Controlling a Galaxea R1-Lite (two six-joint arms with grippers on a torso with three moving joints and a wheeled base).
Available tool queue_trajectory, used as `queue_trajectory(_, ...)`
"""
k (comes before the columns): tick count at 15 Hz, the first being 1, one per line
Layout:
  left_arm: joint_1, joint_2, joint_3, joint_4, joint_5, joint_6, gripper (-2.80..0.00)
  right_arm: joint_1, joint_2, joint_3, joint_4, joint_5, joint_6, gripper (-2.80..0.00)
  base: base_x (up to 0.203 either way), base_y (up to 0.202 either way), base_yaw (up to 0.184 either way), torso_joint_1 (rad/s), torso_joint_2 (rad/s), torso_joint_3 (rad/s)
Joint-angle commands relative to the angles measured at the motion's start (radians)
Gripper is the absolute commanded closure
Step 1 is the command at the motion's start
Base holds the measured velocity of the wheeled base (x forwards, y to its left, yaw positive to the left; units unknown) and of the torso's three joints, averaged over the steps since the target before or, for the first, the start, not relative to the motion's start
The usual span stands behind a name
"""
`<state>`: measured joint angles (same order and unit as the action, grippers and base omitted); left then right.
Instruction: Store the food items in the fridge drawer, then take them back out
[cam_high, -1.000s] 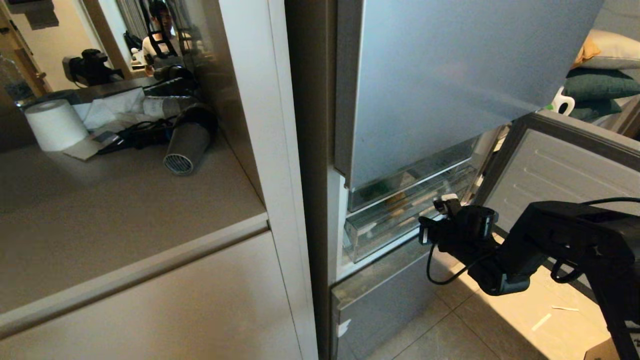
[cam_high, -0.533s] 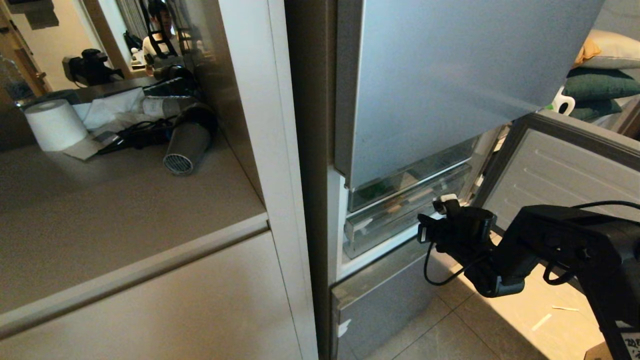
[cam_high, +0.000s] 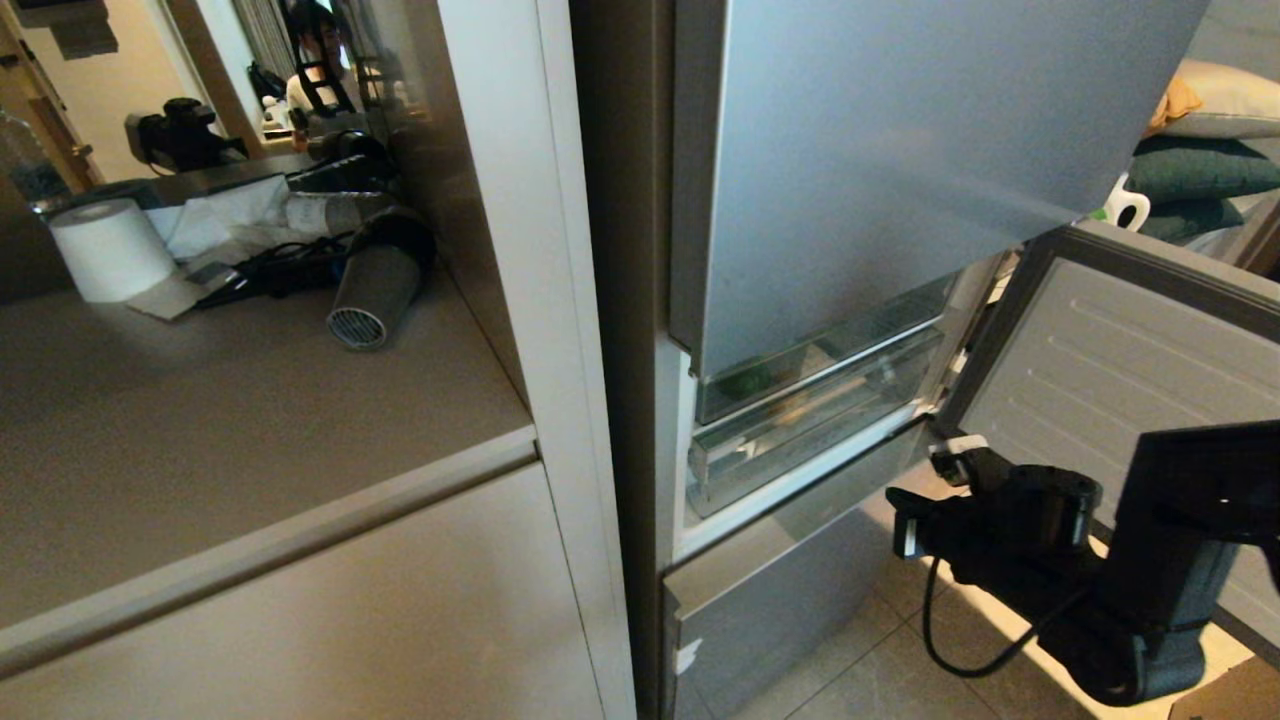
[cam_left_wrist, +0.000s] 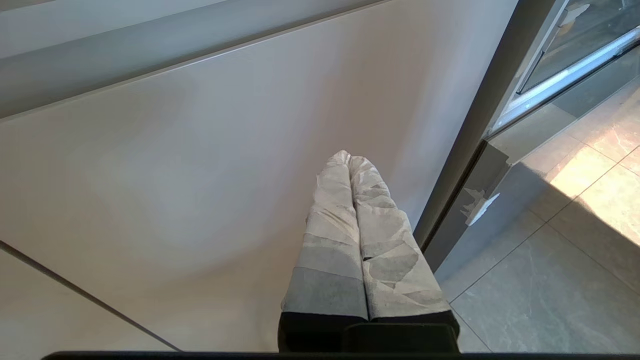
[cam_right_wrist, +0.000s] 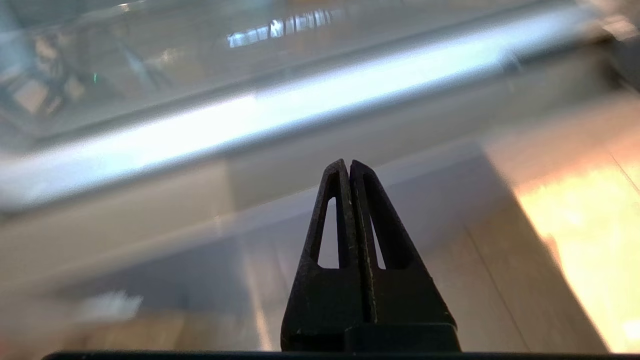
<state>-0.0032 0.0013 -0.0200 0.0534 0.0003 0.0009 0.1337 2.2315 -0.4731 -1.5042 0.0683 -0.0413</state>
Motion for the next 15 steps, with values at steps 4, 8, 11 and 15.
queue_trajectory(4,0.000,0.000,0.000,0.000,0.001,0.001,0.00,-0.059,-0.524,0.383,-0.023,-0.012,0.002,0.00,0.000,0.000,0.000,0.000,0.00,0.000)
queue_trajectory(8,0.000,0.000,0.000,0.000,0.000,-0.001,0.00,-0.070,-0.846,0.454,0.039,-0.110,-0.006,0.00,0.000,0.000,0.000,0.000,0.00,0.000)
queue_trajectory(11,0.000,0.000,0.000,0.000,0.000,-0.001,0.00,-0.078,-1.062,0.454,0.181,-0.205,-0.010,0.00,0.000,0.000,0.000,0.000,0.00,0.000)
queue_trajectory(15,0.000,0.000,0.000,0.000,0.000,0.001,0.00,-0.081,-1.400,0.459,0.487,-0.270,-0.105,0.00,0.000,0.000,0.000,0.000,0.00,0.000)
